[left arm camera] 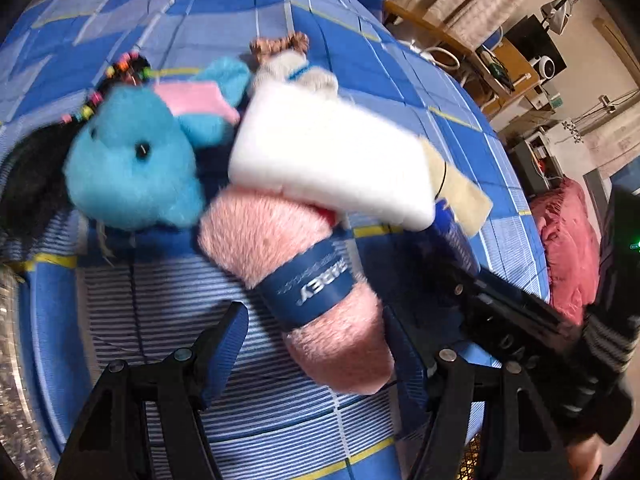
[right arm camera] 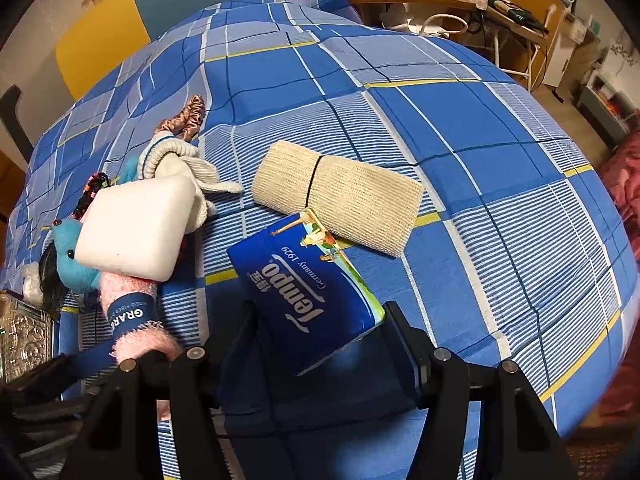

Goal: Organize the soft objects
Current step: 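Grasp the pink dishcloth roll with the left gripper while the right holds the tissue pack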

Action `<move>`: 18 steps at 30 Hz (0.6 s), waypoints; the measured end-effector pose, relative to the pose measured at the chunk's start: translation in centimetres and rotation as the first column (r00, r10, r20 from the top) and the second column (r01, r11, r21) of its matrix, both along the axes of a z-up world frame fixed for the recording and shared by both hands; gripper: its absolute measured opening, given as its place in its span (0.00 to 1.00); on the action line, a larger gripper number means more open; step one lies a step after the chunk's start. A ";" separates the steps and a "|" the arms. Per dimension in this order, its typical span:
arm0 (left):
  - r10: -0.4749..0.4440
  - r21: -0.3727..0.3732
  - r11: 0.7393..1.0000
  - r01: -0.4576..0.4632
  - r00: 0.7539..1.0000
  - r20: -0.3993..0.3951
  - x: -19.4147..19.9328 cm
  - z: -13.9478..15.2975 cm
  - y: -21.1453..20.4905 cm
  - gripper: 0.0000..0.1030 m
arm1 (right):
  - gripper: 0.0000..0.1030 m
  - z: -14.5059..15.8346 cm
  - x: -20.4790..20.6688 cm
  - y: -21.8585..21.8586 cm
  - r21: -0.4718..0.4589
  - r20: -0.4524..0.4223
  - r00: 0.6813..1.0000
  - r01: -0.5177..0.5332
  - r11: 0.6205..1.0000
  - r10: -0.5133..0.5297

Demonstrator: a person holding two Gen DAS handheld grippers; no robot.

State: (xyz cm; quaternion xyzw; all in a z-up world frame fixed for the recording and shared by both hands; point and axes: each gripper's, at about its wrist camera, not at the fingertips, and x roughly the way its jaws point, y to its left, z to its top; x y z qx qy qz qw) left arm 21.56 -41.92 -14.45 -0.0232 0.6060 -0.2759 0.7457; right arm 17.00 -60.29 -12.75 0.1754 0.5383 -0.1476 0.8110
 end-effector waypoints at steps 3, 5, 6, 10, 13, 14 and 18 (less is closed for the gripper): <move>-0.012 -0.070 0.998 0.012 1.000 0.004 -0.5 -0.1 1.0 0.45 | 0.62 0.0 -0.1 0.0 0.001 0.005 1.000 0.000 1.000 0.000; -0.020 -0.085 0.996 0.019 1.000 -0.005 -0.8 0.0 1.5 0.38 | 0.62 0.0 -0.1 0.0 0.006 0.008 1.000 -0.003 1.000 0.003; -0.030 -0.081 0.996 0.030 1.000 0.005 -1.1 0.2 1.9 0.37 | 0.62 0.0 -0.1 0.0 0.010 0.012 1.000 -0.007 1.000 0.007; -0.030 -0.074 0.997 0.031 0.999 0.016 -1.8 0.9 3.7 0.32 | 0.62 0.2 0.0 0.8 0.036 0.045 0.998 -0.051 0.998 0.049; -0.011 -0.086 0.996 0.011 1.000 0.003 -2.0 1.4 5.2 0.31 | 0.62 0.3 0.3 1.6 0.030 0.059 0.994 -0.090 0.996 0.088; -0.005 -0.092 0.996 0.005 1.000 0.000 -2.1 1.6 5.6 0.31 | 0.62 0.4 0.3 2.0 0.015 0.061 0.993 -0.107 0.994 0.106; -0.006 -0.121 0.993 0.008 1.000 0.012 -3.0 3.0 7.4 0.30 | 0.62 0.2 0.5 2.6 -0.022 0.047 0.991 -0.125 0.992 0.125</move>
